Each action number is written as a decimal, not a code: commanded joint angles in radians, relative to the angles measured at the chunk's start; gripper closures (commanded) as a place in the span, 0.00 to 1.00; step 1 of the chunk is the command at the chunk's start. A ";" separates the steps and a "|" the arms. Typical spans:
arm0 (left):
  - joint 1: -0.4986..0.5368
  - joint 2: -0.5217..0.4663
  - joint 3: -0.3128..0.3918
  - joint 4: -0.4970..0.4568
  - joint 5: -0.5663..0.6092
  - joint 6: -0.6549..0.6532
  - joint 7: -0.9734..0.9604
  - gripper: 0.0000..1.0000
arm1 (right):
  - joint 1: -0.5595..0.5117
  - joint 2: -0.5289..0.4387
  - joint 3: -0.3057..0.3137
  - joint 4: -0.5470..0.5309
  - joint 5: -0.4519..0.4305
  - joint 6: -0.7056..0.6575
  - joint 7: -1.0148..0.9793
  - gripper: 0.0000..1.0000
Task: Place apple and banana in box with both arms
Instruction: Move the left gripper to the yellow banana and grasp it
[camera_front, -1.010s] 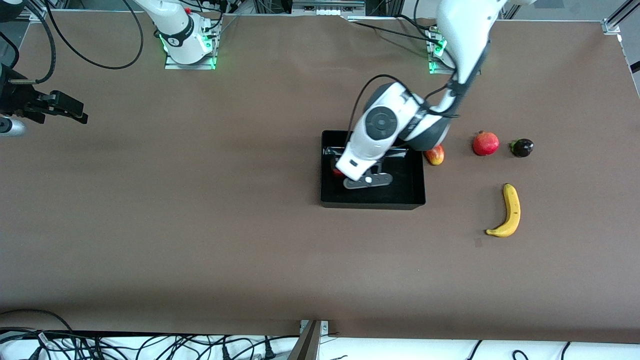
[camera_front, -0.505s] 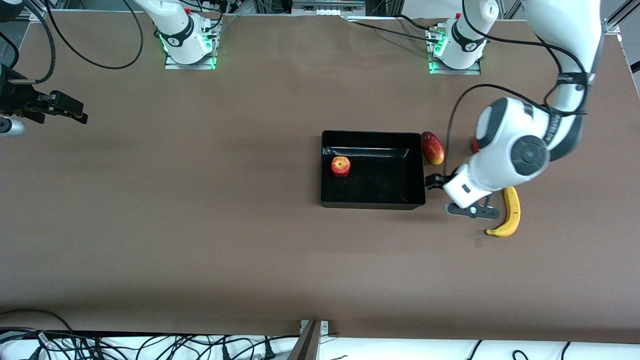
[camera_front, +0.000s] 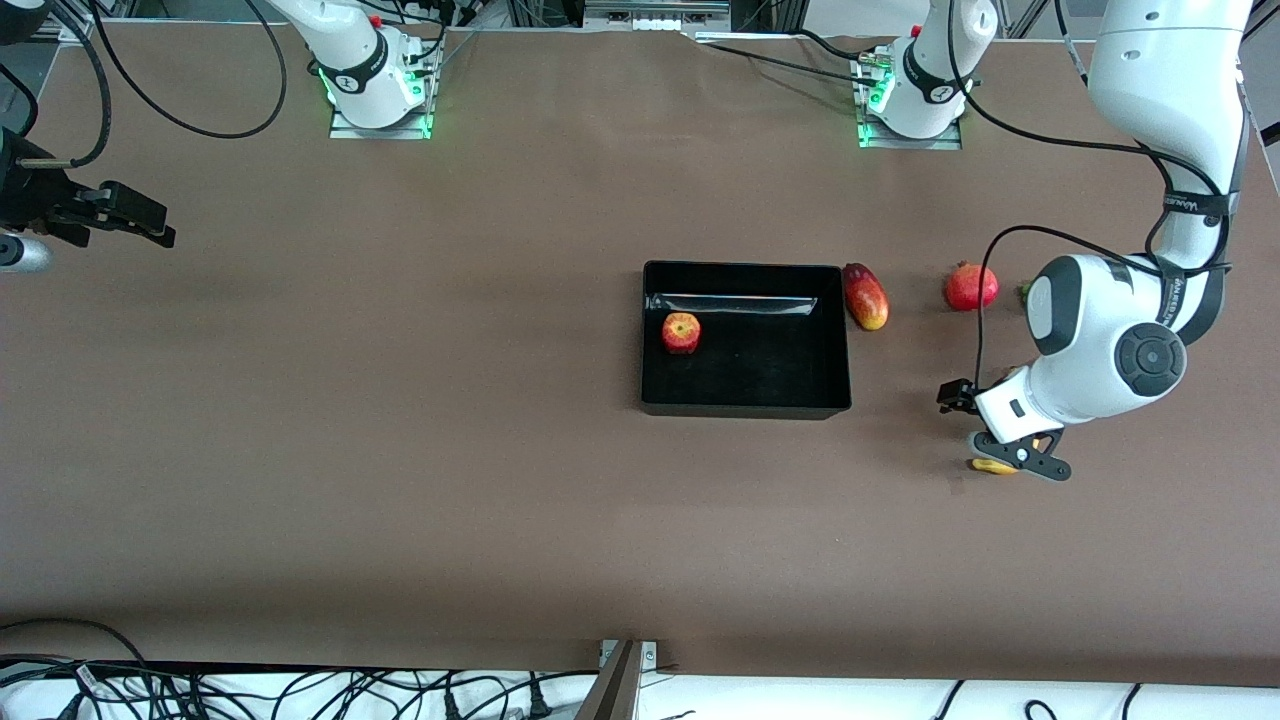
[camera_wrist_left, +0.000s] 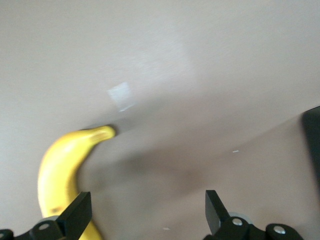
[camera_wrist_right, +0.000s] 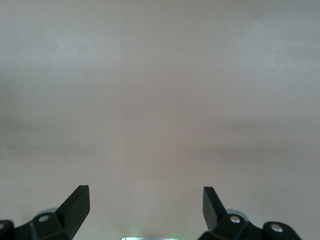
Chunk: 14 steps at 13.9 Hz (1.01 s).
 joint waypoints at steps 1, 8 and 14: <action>-0.005 0.016 0.035 0.000 0.089 0.049 0.034 0.00 | -0.013 -0.004 0.007 0.006 0.018 -0.012 0.009 0.00; 0.006 0.093 0.090 -0.014 0.106 0.167 0.150 0.00 | -0.013 -0.004 0.007 0.006 0.018 -0.012 0.009 0.00; 0.032 0.138 0.099 -0.026 0.101 0.199 0.176 0.00 | -0.013 -0.004 0.007 0.006 0.018 -0.012 0.009 0.00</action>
